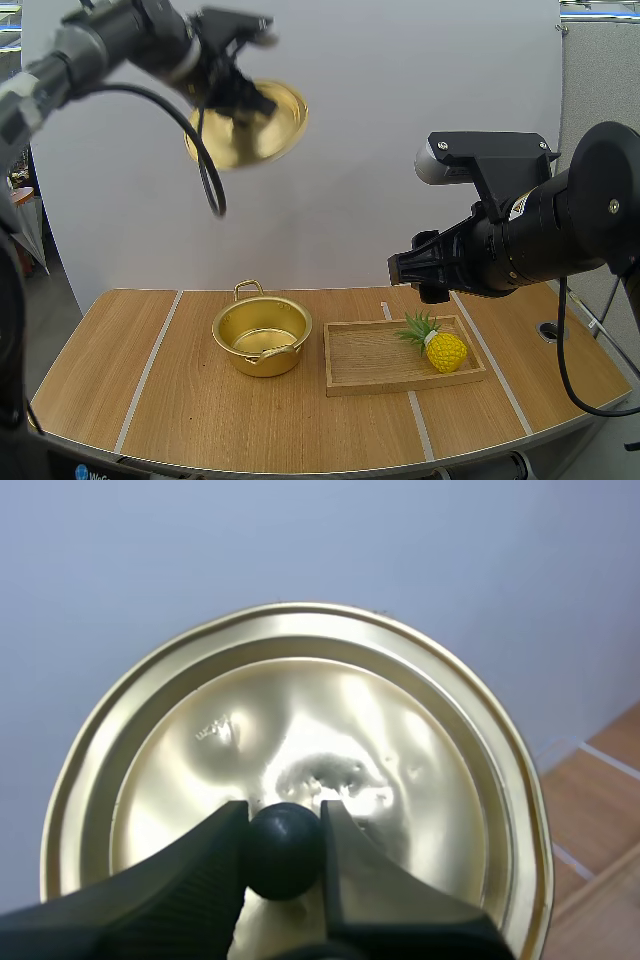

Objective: Open the pot, put the pineapple inside, and close it

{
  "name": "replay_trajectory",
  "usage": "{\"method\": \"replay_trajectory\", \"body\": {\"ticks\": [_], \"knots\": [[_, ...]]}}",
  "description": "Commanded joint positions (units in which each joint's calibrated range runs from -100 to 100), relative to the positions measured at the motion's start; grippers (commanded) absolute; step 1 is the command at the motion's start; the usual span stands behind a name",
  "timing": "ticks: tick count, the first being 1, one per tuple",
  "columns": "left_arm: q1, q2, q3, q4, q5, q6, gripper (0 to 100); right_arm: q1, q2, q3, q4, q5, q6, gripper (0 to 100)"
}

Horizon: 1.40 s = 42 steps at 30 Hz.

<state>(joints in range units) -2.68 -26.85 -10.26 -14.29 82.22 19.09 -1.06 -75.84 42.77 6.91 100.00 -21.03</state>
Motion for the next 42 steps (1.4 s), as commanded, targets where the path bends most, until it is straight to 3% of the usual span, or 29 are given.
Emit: {"method": "replay_trajectory", "body": {"ticks": [1,16,26,31,33,42], "knots": [[-0.24,-1.79,-6.09,1.88,-0.04,-1.94,0,-0.23,-0.06,-0.35,0.12,0.00,-0.22,100],[-0.24,-2.93,-31.41,6.03,-4.31,-4.23,0,-0.23,-0.06,-0.35,0.12,0.00,-0.22,100],[-0.24,-3.10,-34.03,6.03,-6.07,-4.23,0,-0.23,-0.06,-0.35,-1.59,0.00,1.78,100],[-0.24,-3.10,-34.03,6.03,-6.07,-4.23,0,-0.23,1.39,-0.35,-12.79,0.00,8.88,100],[-0.24,-3.10,-34.03,6.03,-6.07,-4.23,0,-0.23,3.96,-0.35,-15.78,0.00,10.25,100],[-0.24,-3.10,-34.03,6.03,-6.07,-4.23,0,-0.23,19.34,-0.35,-16.26,-5.28,11.09,100]]}}
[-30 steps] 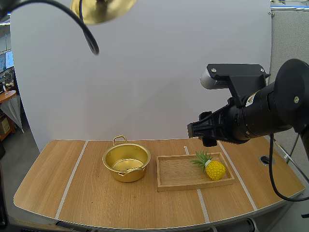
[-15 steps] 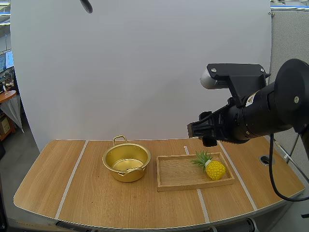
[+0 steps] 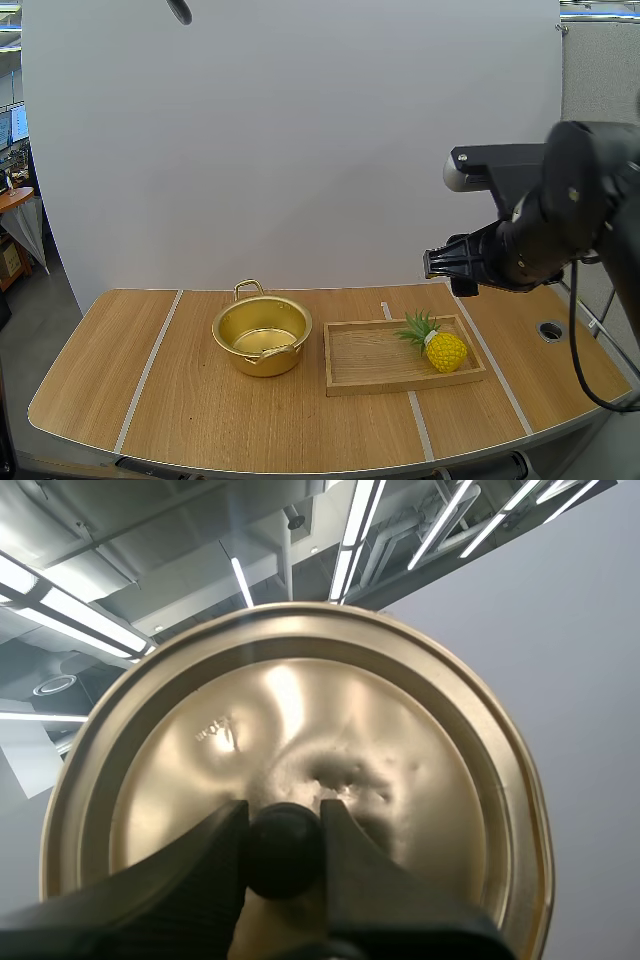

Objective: Open the pot, put the pineapple inside, and close it

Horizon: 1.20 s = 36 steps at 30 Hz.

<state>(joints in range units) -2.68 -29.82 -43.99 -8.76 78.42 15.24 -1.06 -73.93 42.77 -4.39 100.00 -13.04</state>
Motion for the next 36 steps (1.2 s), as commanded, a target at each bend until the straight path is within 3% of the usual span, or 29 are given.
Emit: {"method": "replay_trajectory", "body": {"ticks": [1,7,15,20,28,36], "knots": [[-0.24,-0.13,-0.30,0.50,-2.27,-0.37,0,-0.23,18.08,-0.35,-4.88,-5.84,3.10,100],[-0.24,-0.13,-0.30,0.50,-2.27,-0.37,0,-0.23,27.32,-0.35,-5.45,-12.36,2.83,100],[-0.24,-0.13,-0.30,0.50,-2.27,-0.37,0,-0.43,31.17,0.17,-5.59,-18.19,-1.25,100],[-0.24,-0.13,-0.30,0.50,-2.27,-0.37,0,-2.98,31.57,0.63,-3.70,-21.43,-8.06,100],[-0.24,-0.13,-0.30,0.50,-2.27,-0.37,0,-7.94,31.57,4.78,9.35,-23.11,-25.19,100],[-0.24,-0.13,-0.30,0.50,-2.27,-0.37,0,-8.22,32.90,7.40,8.81,-27.73,-31.90,100]]}}
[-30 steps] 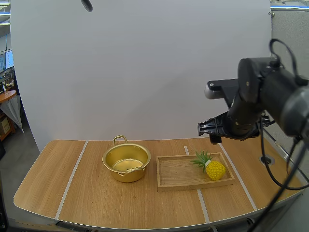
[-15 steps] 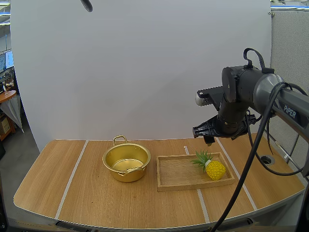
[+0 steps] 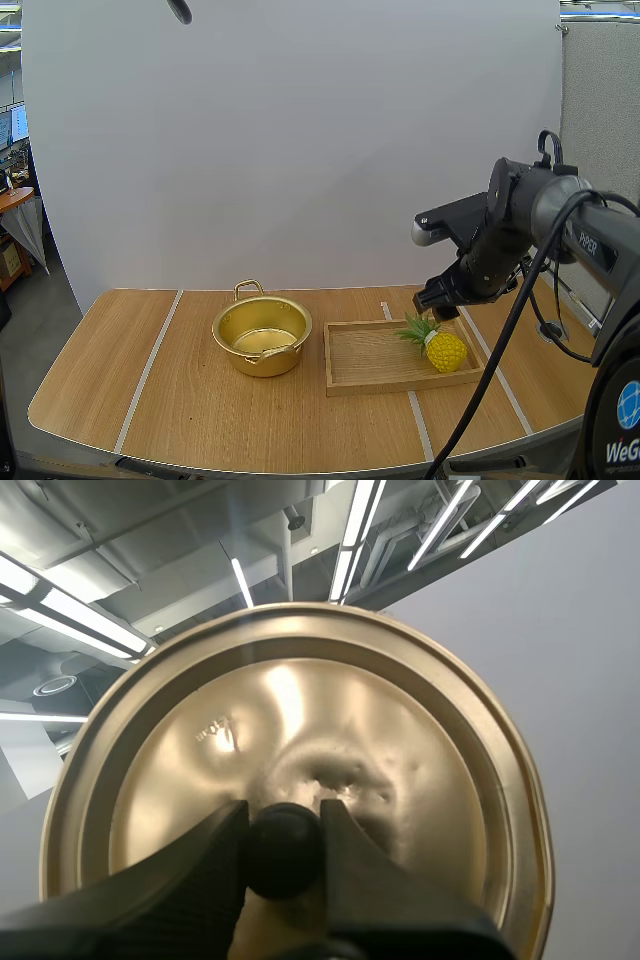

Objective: Open the pot, put the pineapple inside, and close it

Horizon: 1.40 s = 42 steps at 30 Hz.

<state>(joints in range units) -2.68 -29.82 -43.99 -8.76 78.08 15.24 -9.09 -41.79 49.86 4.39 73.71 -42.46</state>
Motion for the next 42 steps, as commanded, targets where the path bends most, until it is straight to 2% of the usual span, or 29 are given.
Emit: {"method": "replay_trajectory", "body": {"ticks": [1,19,30,42], "knots": [[-0.24,-0.13,-0.30,0.50,-1.93,-0.37,0,-0.19,1.49,0.31,-0.33,-1.68,-2.67,100],[-0.24,-0.13,-0.30,0.50,-1.93,-0.37,0,-0.28,12.68,0.31,-0.09,-7.08,-7.31,100],[-0.24,-0.13,-0.30,0.50,-1.93,-0.37,0,-1.34,17.85,0.31,2.96,-10.50,-12.44,100],[-0.24,-0.13,-0.30,0.50,-1.93,-0.37,0,-1.34,24.16,0.31,3.87,-16.38,-14.05,100]]}}
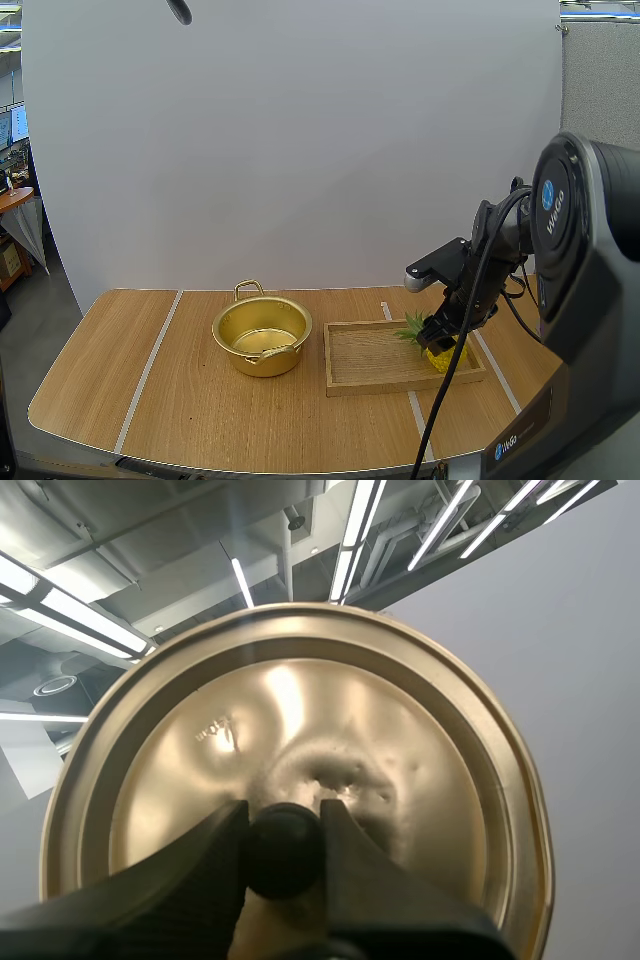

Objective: Open the pot, put the pineapple inside, and close it

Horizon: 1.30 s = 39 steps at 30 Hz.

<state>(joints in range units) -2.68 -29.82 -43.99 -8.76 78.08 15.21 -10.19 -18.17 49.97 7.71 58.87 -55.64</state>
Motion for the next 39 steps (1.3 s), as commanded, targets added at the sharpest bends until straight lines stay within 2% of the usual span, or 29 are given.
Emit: {"method": "replay_trajectory", "body": {"ticks": [1,8,16,26,27,30,32,36,39], "knots": [[-0.24,-0.13,-0.30,0.50,-1.93,-0.34,0,-0.23,0.89,0.19,0.67,-1.93,-1.02,100],[-0.24,-0.13,-0.30,0.50,-1.93,-0.34,0,-0.23,4.06,0.19,1.14,-4.66,-1.11,100],[-0.24,-0.13,-0.30,0.50,-1.93,-0.34,0,-0.23,7.42,0.19,5.70,-6.72,-5.22,100],[-0.24,-0.13,-0.30,0.50,-1.93,-0.34,0,-0.23,11.19,0.19,5.69,-9.98,-5.88,99],[-0.24,-0.13,-0.30,0.50,-1.93,-0.34,0,-0.23,11.49,0.19,5.69,-9.98,-5.88,92],[-0.24,-0.13,-0.30,0.50,-1.93,-0.34,0,-0.23,11.78,0.19,5.69,-9.98,-5.88,63],[-0.24,-0.13,-0.30,0.50,-1.93,-0.34,0,-0.23,11.78,0.19,6.28,-9.98,-5.88,40],[-0.24,-0.13,-0.30,0.50,-1.93,-0.34,0,-0.23,11.78,0.19,7.31,-9.40,-5.88,0],[-0.24,-0.13,-0.30,0.50,-1.93,-0.34,0,-0.23,11.21,0.19,7.17,-9.40,-5.88,0]]}}
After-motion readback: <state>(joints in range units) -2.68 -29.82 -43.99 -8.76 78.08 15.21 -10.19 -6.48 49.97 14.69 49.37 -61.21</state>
